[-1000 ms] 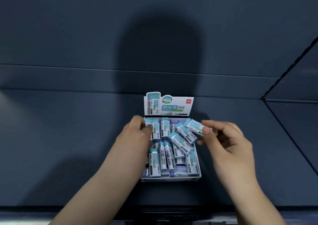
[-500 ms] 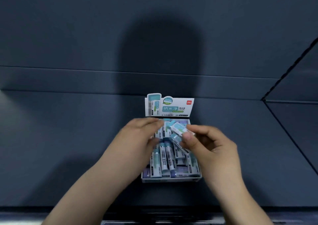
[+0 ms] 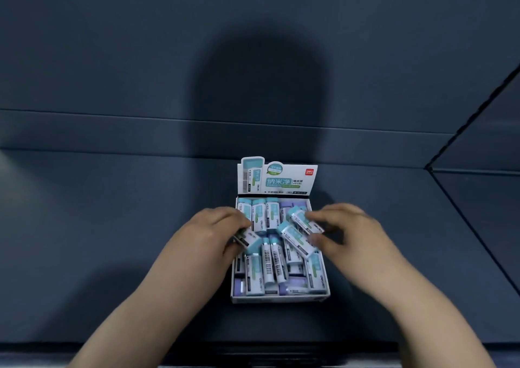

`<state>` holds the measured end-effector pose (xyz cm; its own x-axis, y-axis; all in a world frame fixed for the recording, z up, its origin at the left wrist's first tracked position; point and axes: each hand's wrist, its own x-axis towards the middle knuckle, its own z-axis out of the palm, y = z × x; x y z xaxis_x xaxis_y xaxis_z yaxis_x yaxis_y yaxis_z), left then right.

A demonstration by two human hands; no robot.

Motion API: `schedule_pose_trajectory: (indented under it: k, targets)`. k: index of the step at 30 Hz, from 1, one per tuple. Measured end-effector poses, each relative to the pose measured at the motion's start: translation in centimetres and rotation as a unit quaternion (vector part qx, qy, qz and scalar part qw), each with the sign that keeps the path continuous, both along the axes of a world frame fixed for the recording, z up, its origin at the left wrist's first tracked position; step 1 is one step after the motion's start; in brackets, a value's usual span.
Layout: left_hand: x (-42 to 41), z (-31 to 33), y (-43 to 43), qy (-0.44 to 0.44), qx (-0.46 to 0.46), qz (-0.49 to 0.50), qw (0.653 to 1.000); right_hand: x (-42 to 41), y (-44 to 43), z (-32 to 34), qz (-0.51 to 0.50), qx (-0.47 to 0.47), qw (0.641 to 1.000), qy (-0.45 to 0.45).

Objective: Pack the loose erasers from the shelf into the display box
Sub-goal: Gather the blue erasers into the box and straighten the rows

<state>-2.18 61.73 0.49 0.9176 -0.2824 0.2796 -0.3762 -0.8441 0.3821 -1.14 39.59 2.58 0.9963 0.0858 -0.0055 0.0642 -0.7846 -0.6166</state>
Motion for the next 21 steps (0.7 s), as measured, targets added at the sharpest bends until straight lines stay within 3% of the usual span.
schedule_pose_trajectory:
  k: [7,14,21]
  targets:
    - [0.2,-0.6,-0.2,-0.001,-0.009,-0.009,1.0,1.4,2.0,-0.3,-0.032,-0.053,0.998,-0.019]
    - [-0.2,-0.8,-0.1,-0.008,-0.003,-0.012,1.0,1.9,1.1,-0.7,0.058,-0.043,0.997,-0.002]
    - [-0.1,0.3,-1.7,-0.046,-0.03,-0.049,0.997,0.0,-0.1,-2.6,0.062,-0.096,0.986,-0.118]
